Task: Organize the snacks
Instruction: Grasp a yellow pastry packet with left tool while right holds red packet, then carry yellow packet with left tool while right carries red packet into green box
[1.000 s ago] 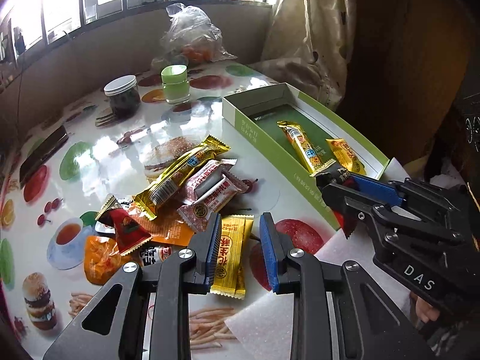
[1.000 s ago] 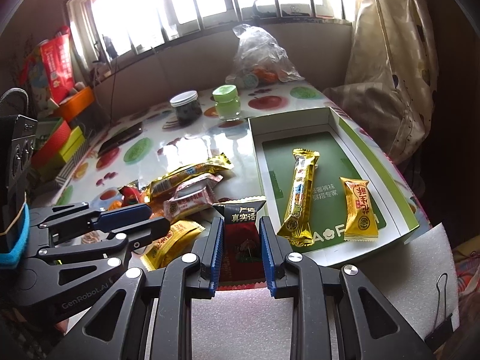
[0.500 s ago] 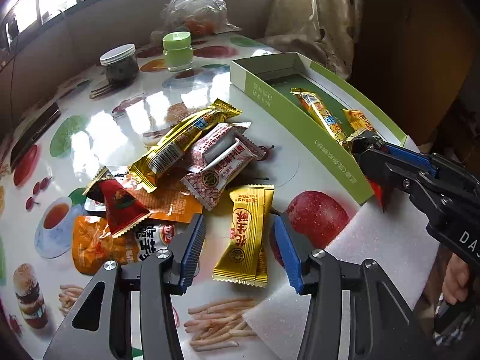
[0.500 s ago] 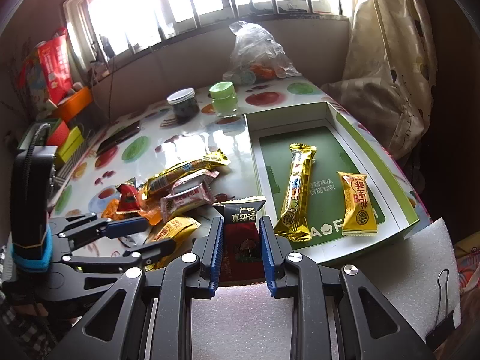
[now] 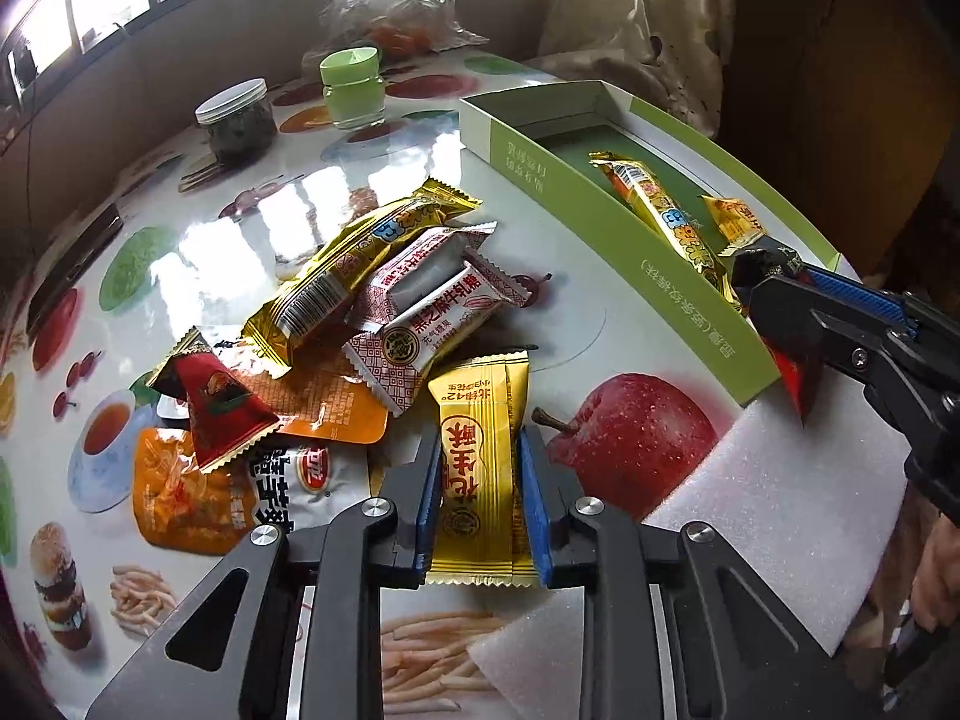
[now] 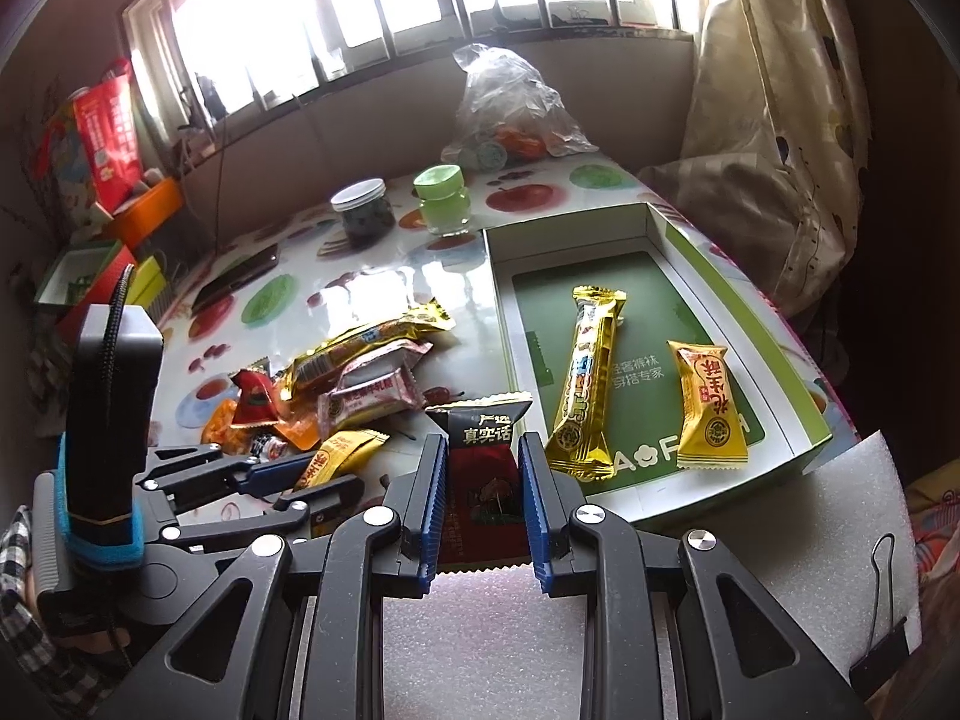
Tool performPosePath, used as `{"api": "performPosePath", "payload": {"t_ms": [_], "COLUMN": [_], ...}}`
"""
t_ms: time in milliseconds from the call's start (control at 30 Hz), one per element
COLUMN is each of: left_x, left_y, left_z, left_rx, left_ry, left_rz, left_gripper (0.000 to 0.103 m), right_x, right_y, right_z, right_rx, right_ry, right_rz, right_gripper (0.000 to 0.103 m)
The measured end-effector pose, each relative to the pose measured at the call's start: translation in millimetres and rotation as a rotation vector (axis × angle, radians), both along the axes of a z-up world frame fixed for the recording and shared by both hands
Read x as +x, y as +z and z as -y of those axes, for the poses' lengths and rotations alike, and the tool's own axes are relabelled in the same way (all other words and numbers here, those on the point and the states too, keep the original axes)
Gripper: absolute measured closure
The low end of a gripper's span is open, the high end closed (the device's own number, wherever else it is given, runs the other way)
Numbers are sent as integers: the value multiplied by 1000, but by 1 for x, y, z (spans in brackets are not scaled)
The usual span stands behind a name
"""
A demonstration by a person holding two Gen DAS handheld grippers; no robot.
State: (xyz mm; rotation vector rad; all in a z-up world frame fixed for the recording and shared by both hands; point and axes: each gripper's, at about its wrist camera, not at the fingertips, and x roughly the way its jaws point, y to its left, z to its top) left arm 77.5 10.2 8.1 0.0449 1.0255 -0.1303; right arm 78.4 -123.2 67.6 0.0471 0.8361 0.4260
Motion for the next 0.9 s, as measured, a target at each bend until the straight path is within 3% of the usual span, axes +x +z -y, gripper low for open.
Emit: {"api": "performPosePath", "payload": {"t_ms": [500, 900], "left_x": [-11, 14], "left_y": [48, 63], "left_z": [7, 26], "left_rx": [-54, -87], "left_ry": [-2, -30], "left_rz": [123, 151], "left_gripper": [78, 78], "right_x": [-2, 6], "right_y": [10, 21], "right_z": [9, 31], "right_rx": [10, 25], "right_ry": [-19, -68], "right_rz": [22, 46], "right_gripper": [80, 80]}}
